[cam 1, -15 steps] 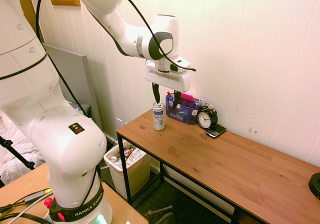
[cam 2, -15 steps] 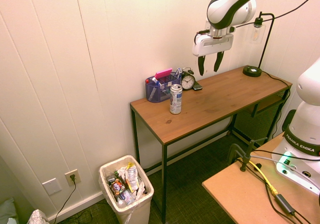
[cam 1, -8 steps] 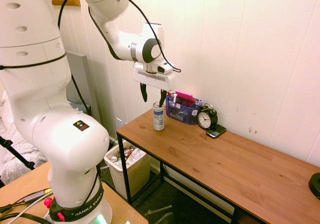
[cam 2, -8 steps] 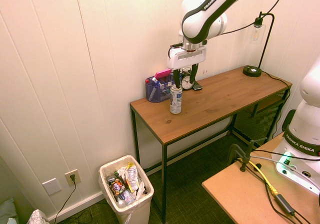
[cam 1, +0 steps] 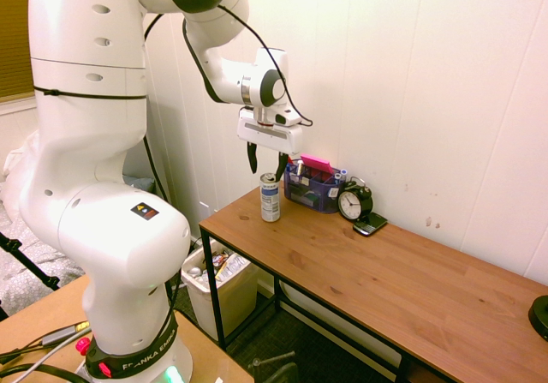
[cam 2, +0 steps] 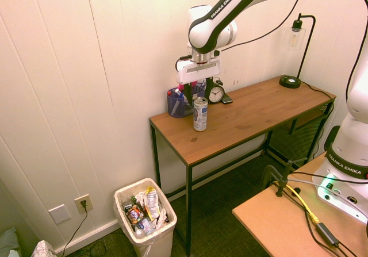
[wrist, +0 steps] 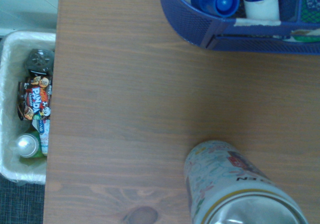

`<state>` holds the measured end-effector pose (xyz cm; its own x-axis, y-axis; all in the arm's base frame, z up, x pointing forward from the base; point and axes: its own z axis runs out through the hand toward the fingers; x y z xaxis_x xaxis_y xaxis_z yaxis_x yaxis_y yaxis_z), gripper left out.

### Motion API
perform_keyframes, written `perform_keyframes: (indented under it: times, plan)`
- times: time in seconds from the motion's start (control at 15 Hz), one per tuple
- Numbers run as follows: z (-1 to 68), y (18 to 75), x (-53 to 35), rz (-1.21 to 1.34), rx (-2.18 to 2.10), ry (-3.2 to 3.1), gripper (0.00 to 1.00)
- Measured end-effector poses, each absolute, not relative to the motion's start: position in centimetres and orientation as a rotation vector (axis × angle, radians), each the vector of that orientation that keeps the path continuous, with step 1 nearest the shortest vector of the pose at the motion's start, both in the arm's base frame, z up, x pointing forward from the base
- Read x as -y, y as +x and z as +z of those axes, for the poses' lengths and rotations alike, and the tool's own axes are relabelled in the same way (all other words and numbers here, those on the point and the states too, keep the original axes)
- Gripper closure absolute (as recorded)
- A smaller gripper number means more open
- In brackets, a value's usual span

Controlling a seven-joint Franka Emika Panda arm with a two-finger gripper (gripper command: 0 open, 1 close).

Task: Throw the can in the trash bin

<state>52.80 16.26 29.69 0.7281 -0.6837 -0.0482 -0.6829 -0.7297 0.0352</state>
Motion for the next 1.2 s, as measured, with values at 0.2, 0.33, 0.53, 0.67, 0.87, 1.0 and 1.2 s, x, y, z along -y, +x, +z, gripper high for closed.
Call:
perform_keyframes:
  times: [0.2, 0.33, 0.53, 0.67, 0.87, 1.0, 1.2]
  plan:
    - [29.4, 53.0, -15.3, -0.116, 1.174, 2.877, 0.00]
    - [28.6, 53.3, -14.8, -0.132, 1.184, 2.864, 0.00]
    - [27.3, 53.9, -15.1, -0.154, 1.179, 2.859, 1.00]
    - [26.7, 54.0, -15.3, -0.165, 1.174, 2.856, 1.00]
    - [26.5, 54.0, -15.2, -0.170, 1.176, 2.852, 1.00]
    - [26.5, 54.0, -15.3, -0.170, 1.171, 2.853, 1.00]
    - [26.2, 53.8, -15.7, -0.174, 1.157, 2.854, 1.00]
